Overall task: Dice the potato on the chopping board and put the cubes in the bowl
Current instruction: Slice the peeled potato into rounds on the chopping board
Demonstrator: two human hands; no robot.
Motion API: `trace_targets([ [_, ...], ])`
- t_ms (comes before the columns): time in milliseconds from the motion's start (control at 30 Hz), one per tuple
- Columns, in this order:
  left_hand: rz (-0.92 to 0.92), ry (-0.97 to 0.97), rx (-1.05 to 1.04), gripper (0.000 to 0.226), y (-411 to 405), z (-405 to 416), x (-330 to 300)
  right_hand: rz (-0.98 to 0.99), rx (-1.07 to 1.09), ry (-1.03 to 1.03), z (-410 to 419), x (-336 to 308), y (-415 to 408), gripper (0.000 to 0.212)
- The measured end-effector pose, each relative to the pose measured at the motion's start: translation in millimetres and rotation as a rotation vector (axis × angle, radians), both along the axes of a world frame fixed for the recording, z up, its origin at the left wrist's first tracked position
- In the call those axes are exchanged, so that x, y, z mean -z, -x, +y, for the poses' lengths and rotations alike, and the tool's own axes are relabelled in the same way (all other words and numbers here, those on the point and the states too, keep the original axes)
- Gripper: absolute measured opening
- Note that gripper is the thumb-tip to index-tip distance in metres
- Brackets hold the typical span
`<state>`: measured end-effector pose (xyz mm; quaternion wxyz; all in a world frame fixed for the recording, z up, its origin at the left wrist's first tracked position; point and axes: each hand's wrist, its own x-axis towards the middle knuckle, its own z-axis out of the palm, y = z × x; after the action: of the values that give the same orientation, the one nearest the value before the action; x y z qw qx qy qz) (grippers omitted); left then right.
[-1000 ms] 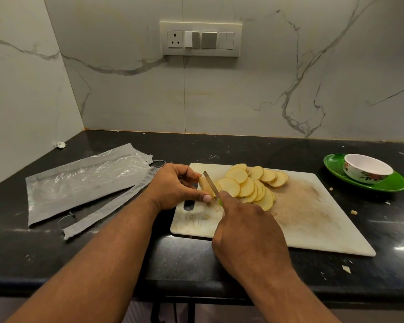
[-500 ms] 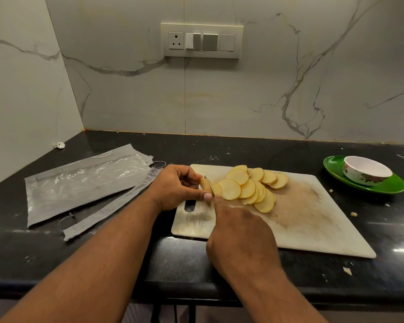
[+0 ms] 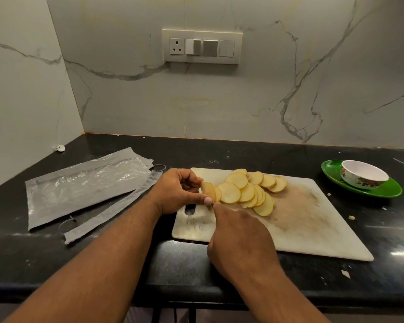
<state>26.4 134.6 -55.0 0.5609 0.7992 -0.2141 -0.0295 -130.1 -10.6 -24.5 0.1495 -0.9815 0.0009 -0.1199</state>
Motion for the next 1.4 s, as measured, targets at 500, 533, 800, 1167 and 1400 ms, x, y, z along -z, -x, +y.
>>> trace_targets([
  [500,0.075,-0.024,-0.016,0.064,4,0,-5,-0.099,0.055,-0.076,-17,-15,29,0.056],
  [533,0.080,-0.016,-0.019,0.064,4,-1,-5,-0.107,0.050,-0.074,-14,-15,25,0.056],
  [800,0.072,-0.014,-0.056,0.064,7,-3,-7,-0.127,0.033,-0.063,-1,-11,6,0.058],
  [1167,0.087,-0.024,-0.069,0.068,4,-2,-6,-0.153,0.067,-0.066,0,-3,3,0.056],
  [1400,0.074,-0.032,-0.076,0.066,4,-2,-6,-0.146,0.077,-0.055,1,-7,3,0.053],
])
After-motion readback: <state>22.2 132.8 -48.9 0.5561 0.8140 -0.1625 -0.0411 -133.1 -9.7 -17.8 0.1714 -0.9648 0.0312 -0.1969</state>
